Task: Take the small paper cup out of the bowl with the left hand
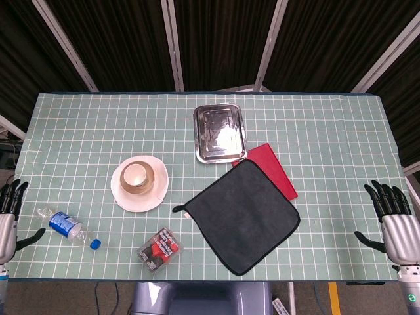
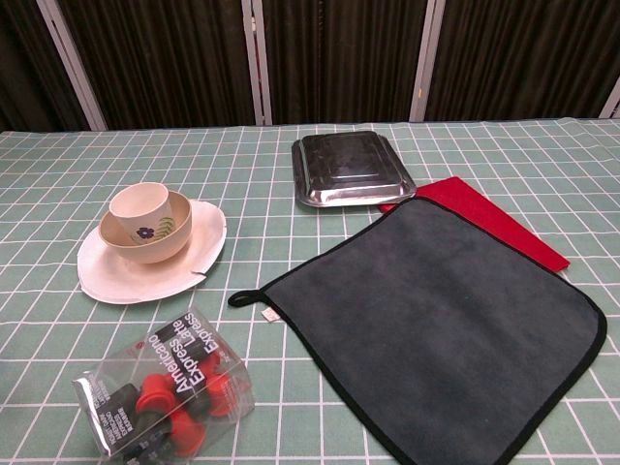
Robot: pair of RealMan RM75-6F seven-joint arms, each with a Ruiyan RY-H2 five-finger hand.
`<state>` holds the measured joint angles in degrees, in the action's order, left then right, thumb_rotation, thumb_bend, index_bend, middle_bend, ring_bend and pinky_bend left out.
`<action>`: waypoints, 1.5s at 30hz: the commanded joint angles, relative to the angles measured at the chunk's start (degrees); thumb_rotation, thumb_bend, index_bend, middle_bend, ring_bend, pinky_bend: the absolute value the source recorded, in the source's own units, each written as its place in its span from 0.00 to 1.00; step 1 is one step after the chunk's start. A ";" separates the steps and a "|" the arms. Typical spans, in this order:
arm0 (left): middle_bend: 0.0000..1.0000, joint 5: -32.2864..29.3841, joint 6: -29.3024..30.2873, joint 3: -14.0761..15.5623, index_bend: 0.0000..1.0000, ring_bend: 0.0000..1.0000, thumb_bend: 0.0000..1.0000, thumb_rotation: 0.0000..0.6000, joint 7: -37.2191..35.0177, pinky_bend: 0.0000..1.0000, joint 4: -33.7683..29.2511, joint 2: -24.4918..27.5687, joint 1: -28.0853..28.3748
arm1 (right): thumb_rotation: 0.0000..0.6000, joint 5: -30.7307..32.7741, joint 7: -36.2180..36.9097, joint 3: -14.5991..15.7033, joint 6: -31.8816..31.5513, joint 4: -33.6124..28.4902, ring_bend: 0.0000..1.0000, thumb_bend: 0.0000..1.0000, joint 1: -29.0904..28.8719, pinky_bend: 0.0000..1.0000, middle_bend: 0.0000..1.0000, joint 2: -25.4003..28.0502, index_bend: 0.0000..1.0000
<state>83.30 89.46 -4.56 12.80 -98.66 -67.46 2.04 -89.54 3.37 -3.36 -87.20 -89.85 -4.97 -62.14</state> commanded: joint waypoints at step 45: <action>0.00 -20.87 -28.84 -9.20 0.54 0.00 0.33 1.00 20.29 0.00 18.36 -24.59 31.78 | 1.00 1.33 8.49 -1.12 -0.26 0.02 0.00 0.03 0.39 0.00 0.00 2.65 0.04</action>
<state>63.25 61.29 -13.98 32.38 -81.03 -91.40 33.25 -88.19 11.79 -4.46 -87.44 -89.83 -4.58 -59.52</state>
